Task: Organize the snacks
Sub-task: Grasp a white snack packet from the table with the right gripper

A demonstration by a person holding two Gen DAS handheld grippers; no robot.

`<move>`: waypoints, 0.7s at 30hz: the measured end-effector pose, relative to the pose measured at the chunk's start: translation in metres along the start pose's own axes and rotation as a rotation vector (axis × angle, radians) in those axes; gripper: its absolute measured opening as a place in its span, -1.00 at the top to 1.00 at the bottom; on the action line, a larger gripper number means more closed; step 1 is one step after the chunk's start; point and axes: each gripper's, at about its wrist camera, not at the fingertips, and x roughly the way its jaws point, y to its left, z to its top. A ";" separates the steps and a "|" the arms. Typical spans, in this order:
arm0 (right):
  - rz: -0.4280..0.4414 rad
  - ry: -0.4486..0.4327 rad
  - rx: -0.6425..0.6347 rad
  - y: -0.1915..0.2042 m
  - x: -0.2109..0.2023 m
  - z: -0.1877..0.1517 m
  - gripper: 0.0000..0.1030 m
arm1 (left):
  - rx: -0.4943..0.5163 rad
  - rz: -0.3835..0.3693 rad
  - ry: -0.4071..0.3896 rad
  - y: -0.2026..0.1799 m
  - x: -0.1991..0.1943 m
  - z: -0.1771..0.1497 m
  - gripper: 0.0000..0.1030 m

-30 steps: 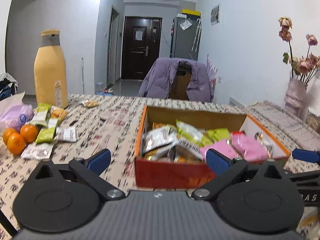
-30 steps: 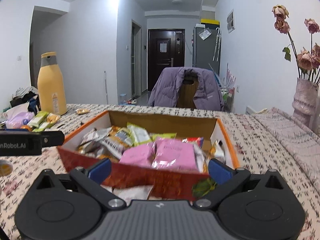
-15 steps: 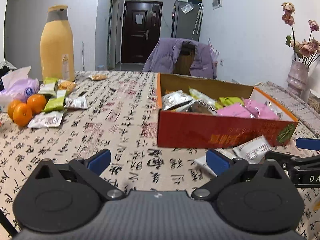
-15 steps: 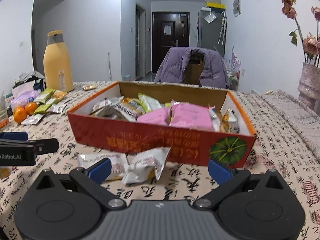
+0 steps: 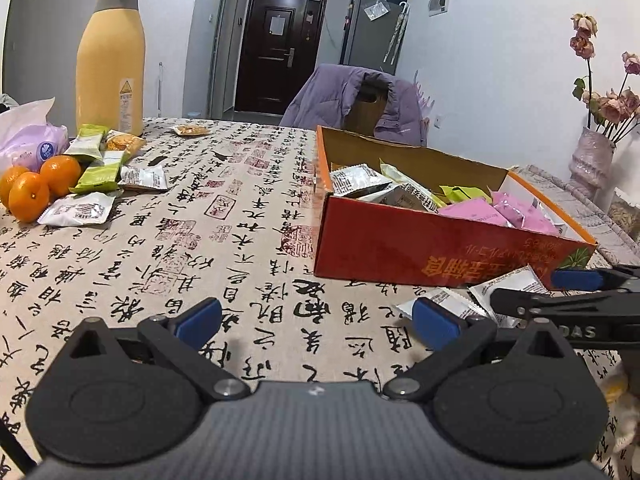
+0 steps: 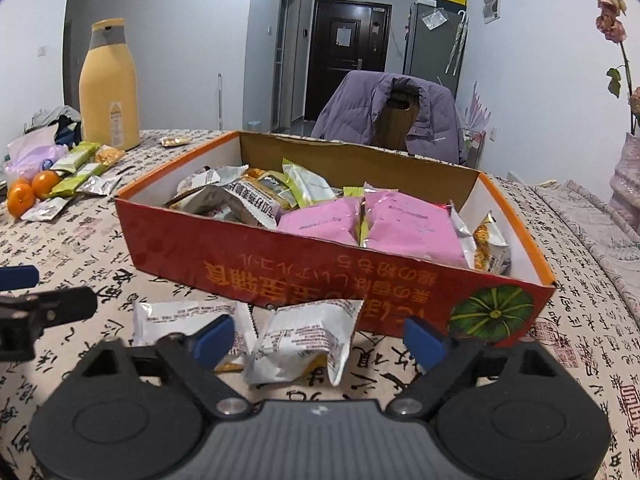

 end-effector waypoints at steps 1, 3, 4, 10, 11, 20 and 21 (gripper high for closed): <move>0.003 0.007 0.002 0.000 0.002 0.000 -0.53 | 0.000 -0.001 0.001 0.000 0.000 0.000 -1.00; 0.012 0.020 0.012 -0.002 0.006 -0.001 -0.31 | 0.002 -0.001 0.002 -0.001 0.001 -0.001 -1.00; 0.018 0.026 0.018 -0.003 0.008 -0.001 -0.23 | 0.003 -0.002 0.002 -0.001 0.001 -0.001 -1.00; 0.041 0.024 0.054 -0.008 0.009 -0.004 0.14 | 0.001 -0.001 0.004 0.000 0.003 -0.002 -1.00; 0.045 0.019 0.056 -0.008 0.008 -0.004 0.15 | 0.001 -0.001 0.005 -0.001 0.003 -0.002 -1.00; 0.057 -0.043 0.067 -0.016 -0.016 -0.006 0.30 | 0.014 0.019 0.001 -0.004 -0.001 -0.001 -1.00; 0.056 -0.054 0.070 -0.019 -0.020 -0.006 0.30 | 0.018 0.019 0.003 -0.005 -0.001 0.000 -1.00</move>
